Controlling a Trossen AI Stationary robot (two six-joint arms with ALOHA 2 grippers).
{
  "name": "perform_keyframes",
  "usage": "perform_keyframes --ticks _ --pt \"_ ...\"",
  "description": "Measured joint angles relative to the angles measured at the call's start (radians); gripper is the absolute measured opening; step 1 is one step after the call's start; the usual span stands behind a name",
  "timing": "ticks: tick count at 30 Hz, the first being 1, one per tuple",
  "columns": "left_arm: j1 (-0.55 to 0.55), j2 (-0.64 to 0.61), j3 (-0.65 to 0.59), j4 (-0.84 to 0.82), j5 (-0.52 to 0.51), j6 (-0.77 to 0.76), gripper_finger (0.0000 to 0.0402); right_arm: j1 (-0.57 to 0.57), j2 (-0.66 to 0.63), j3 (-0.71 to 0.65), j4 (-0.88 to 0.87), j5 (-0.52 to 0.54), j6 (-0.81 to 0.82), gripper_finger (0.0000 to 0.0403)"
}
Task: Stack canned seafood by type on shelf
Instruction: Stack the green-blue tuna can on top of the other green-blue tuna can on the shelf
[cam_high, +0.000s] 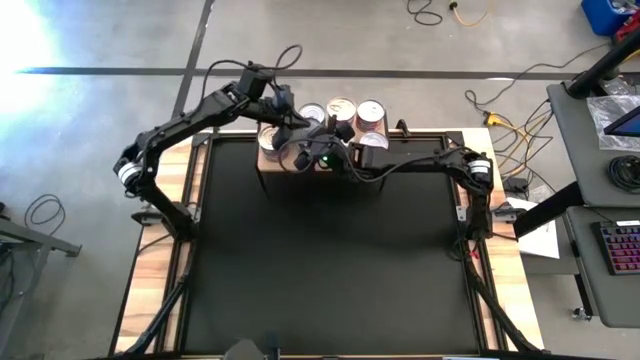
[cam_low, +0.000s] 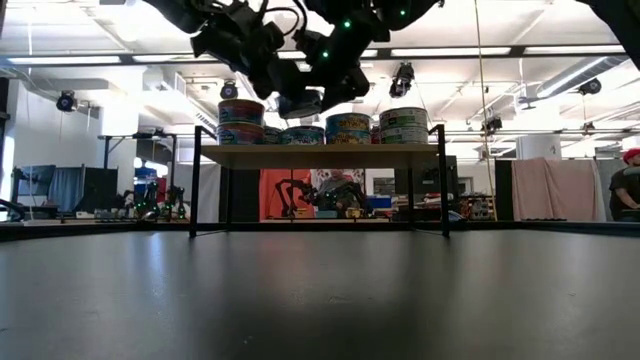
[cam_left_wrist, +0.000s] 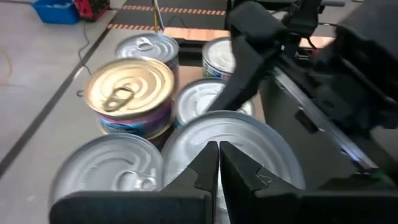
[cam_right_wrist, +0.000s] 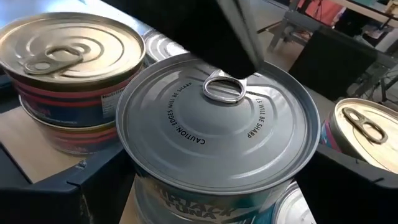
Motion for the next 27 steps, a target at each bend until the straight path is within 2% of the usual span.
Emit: perform_keyframes --ticks 8,10,13,22,27 --pt "-0.043 0.000 -0.015 -0.004 -0.005 0.002 0.0000 -0.007 0.000 -0.006 -0.014 -0.016 -0.001 0.0391" --pt "-0.048 0.000 -0.016 -0.010 -0.034 0.001 0.0000 -0.008 0.000 -0.006 -0.013 -0.018 -0.001 0.0394" --pt "-0.049 0.000 -0.016 -0.045 -0.074 0.002 0.0000 -0.008 0.000 -0.007 -0.011 -0.017 0.007 0.0396" --pt "-0.049 0.046 -0.017 -0.043 -0.107 -0.013 0.0000 -0.023 0.000 -0.019 -0.090 -0.011 0.097 0.0399" --pt "-0.048 0.052 -0.017 -0.067 -0.107 -0.014 0.0000 -0.024 0.000 -0.019 -0.098 -0.019 0.089 0.0400"
